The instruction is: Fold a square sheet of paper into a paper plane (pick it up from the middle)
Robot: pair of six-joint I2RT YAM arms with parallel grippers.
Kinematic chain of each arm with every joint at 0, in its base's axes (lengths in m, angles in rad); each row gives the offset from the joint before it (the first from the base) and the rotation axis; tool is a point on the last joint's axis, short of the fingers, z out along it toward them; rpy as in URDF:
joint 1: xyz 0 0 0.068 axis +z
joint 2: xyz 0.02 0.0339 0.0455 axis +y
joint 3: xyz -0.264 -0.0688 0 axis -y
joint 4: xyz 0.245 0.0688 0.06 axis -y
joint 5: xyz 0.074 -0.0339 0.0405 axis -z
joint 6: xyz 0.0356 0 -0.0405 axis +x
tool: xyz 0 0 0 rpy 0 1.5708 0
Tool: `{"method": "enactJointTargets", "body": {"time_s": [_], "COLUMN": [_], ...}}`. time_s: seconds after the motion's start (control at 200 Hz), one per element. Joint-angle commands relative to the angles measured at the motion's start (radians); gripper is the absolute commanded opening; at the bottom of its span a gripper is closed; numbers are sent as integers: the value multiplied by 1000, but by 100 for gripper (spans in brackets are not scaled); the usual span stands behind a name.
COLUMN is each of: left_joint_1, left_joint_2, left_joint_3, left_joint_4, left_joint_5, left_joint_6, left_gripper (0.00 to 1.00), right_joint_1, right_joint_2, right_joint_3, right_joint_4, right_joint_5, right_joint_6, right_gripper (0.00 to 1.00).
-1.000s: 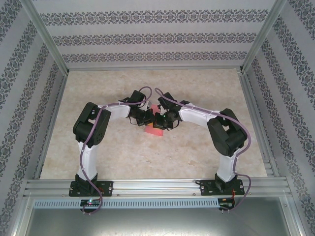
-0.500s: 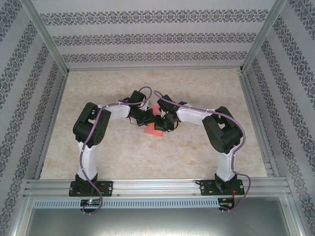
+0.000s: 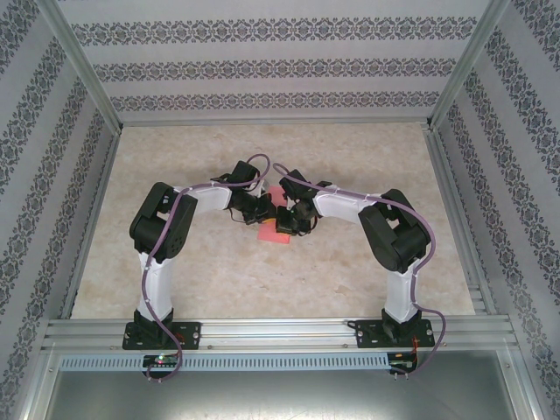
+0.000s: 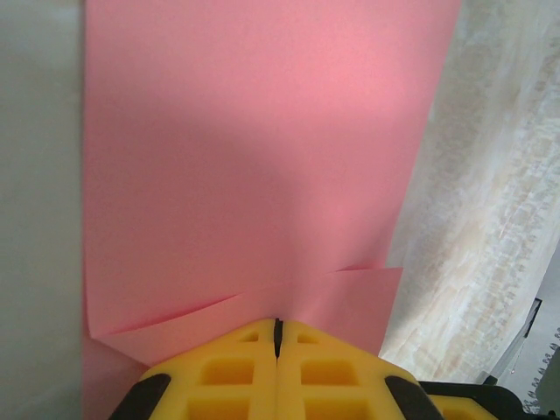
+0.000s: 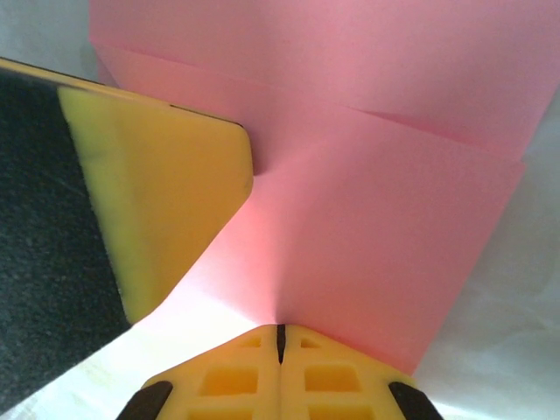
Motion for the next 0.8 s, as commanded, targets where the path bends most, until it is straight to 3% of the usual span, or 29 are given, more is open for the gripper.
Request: {"method": "enactJointTargets", "body": {"time_s": [0.0, 0.794], "left_joint_1": [-3, -3], "left_joint_2": [87, 98], "left_joint_3": [-51, -44], "left_joint_4": [-135, -166], "left_joint_5": [-138, -159], "left_joint_6": [-11, -10], "left_gripper": [0, 0], "right_joint_1": [6, -2], "right_joint_2": [8, -97], "right_joint_3": [2, -135], "right_joint_4": [-58, -143], "right_joint_5": [36, 33], "right_joint_6": [-32, -146], "right_gripper": [0, 0]}}
